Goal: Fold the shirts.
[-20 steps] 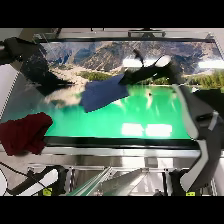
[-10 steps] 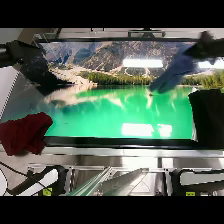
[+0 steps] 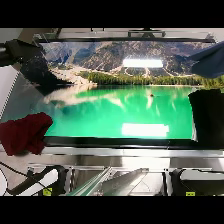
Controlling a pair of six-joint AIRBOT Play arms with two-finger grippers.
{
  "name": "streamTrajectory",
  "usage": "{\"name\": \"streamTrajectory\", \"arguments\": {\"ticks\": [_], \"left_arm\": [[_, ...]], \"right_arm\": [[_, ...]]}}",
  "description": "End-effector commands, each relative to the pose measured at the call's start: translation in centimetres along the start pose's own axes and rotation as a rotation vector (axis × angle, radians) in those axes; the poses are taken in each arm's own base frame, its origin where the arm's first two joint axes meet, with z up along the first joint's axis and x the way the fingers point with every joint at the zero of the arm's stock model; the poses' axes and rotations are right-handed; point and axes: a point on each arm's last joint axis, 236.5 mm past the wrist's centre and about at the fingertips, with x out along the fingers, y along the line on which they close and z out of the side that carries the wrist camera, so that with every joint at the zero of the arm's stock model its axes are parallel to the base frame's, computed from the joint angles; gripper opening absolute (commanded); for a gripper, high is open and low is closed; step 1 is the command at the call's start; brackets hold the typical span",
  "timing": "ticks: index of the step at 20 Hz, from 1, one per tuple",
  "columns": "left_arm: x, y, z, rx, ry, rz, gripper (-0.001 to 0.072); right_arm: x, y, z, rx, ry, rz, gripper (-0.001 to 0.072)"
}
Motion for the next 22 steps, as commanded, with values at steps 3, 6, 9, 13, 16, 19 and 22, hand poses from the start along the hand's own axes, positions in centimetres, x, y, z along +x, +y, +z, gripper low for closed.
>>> {"name": "streamTrajectory", "arguments": {"ticks": [3, 6, 9, 13, 16, 19, 22], "left_arm": [[0.0, -0.2, -0.6, -0.007, 0.027, -0.011, 0.0018], [0.0, -0.5, -1.2, -0.007, 0.05, -0.02, 0.0018], [0.0, -0.6, -1.6, -0.008, 0.068, -0.027, 0.0017], [0.0, -0.6, -1.7, -0.008, 0.07, -0.028, 0.0017], [0.0, -0.6, -1.5, -0.007, 0.063, -0.026, 0.0017], [0.0, -0.4, -1.0, -0.007, 0.044, -0.019, 0.0018], [0.0, -0.2, 0.3, -0.008, -0.012, -0.009, 0.0018]], "right_arm": [[-10.2, -13.5, -4.6, 0.106, 0.06, -0.663, 0.0011], [-16.7, -21.1, -12.0, 0.199, 0.128, -0.943, 0.0013], [-20.5, -28.7, -21.1, 0.361, 0.198, -1.08, 0.0014], [-21.5, -34.8, -26.5, 0.358, 0.267, -1.113, 0.0014], [-21.3, -34.9, -26.6, 0.35, 0.292, -1.107, 0.0364], [-21.3, -32.6, -23.4, 0.296, 0.259, -1.067, 0.0711], [-18.1, -23.4, -14.4, 0.216, 0.057, -0.807, 0.0364]]}}
